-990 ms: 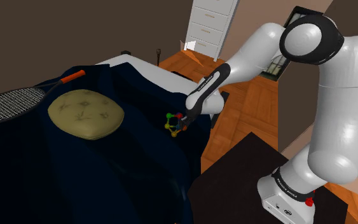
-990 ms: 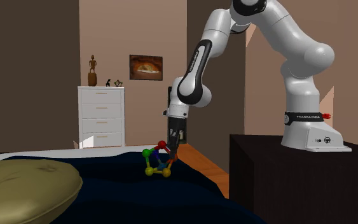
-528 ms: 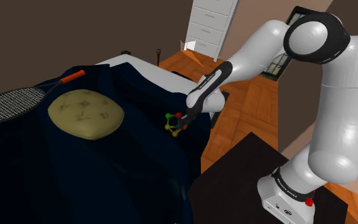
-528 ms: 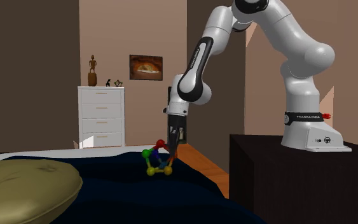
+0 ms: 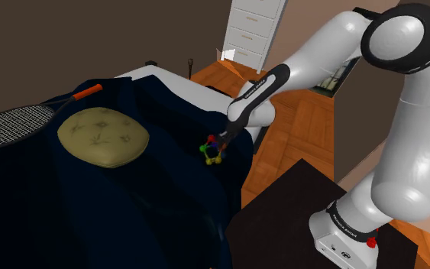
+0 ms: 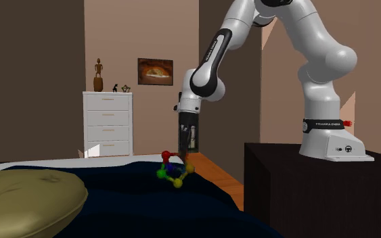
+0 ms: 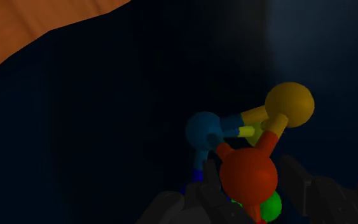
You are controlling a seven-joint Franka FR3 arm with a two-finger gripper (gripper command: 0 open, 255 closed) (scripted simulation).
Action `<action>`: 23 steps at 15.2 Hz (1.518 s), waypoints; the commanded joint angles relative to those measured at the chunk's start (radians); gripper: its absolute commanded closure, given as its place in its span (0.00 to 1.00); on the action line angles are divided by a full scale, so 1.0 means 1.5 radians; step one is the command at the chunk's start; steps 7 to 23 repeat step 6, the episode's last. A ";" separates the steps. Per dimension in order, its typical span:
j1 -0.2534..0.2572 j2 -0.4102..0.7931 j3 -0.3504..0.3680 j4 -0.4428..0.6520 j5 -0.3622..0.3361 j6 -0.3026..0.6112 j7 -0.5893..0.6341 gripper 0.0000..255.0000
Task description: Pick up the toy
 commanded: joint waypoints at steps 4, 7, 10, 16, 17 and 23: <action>0.011 -0.047 -0.015 -0.010 -0.016 -0.038 0.019 1.00; 0.011 -0.049 -0.015 -0.010 -0.017 -0.039 0.019 1.00; 0.011 -0.049 -0.015 -0.010 -0.017 -0.039 0.019 1.00; 0.011 -0.049 -0.015 -0.010 -0.017 -0.039 0.019 1.00; 0.011 -0.049 -0.015 -0.010 -0.017 -0.039 0.019 1.00; 0.011 -0.049 -0.015 -0.010 -0.017 -0.039 0.019 1.00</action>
